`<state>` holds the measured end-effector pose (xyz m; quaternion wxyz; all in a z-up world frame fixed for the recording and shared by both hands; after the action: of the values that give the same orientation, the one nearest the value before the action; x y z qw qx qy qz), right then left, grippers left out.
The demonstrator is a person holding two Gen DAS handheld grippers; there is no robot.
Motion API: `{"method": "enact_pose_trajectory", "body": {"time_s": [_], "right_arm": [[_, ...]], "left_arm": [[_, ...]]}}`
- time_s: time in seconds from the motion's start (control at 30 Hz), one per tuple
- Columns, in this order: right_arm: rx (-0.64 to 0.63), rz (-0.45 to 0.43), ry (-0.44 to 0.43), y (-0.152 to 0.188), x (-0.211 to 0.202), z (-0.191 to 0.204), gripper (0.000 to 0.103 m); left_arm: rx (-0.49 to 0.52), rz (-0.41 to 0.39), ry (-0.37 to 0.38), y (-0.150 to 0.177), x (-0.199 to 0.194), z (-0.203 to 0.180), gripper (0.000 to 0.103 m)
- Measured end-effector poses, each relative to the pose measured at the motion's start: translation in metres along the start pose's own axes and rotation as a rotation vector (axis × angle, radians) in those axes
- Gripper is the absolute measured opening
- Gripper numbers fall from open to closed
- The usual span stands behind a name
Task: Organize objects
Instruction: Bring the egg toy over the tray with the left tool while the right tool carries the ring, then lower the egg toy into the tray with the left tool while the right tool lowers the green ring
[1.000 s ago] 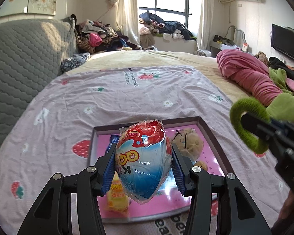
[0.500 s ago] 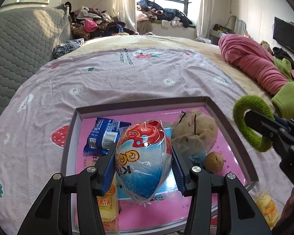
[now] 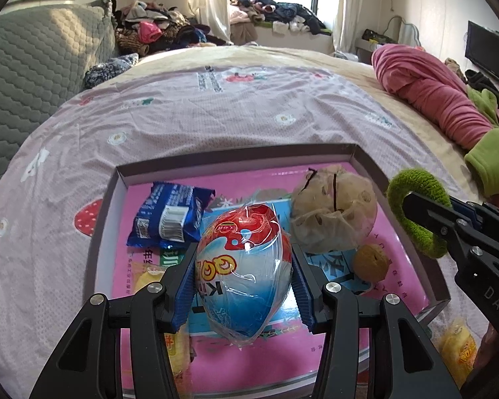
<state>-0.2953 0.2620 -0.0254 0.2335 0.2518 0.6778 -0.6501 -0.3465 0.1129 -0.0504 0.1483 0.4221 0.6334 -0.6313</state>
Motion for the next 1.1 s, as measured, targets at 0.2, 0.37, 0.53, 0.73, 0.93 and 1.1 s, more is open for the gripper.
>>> {"method": "enact_pose_trajectory", "body": {"time_s": [0.2,0.37,0.53,0.73,0.93,1.1], "right_arm": [[0.016,0.045,0.009,0.004,0.010,-0.003,0.017],[0.021,0.078,0.011,0.008,0.016,-0.004,0.017],[0.025,0.110,0.011,0.012,0.022,-0.003,0.017],[0.031,0.132,0.014,0.016,0.026,-0.005,0.017],[0.016,0.159,0.008,0.019,0.030,-0.001,0.017],[0.020,0.159,0.016,0.019,0.029,-0.003,0.026]], "left_arm": [[-0.004,0.044,0.012,0.005,0.012,-0.001,0.053],[-0.005,0.080,0.007,0.009,0.019,0.000,0.053],[-0.008,0.103,0.009,0.012,0.025,0.002,0.053],[-0.006,0.110,0.002,0.012,0.025,0.001,0.053],[-0.015,0.136,-0.005,0.014,0.030,0.003,0.055],[-0.014,0.134,-0.013,0.014,0.028,0.003,0.059]]}}
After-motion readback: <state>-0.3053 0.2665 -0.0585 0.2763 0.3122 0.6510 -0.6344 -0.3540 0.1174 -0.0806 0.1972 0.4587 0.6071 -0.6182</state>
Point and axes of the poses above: each gripper's, at about its wrist camera, not at the fingertips, and x roughly the way its jaws point, z to its left, y to its underside, the point moved 3 cm from there along x, roughly the way its jaws point, and after that the axes turned 10 degrees about y, right-handed, at the moved point
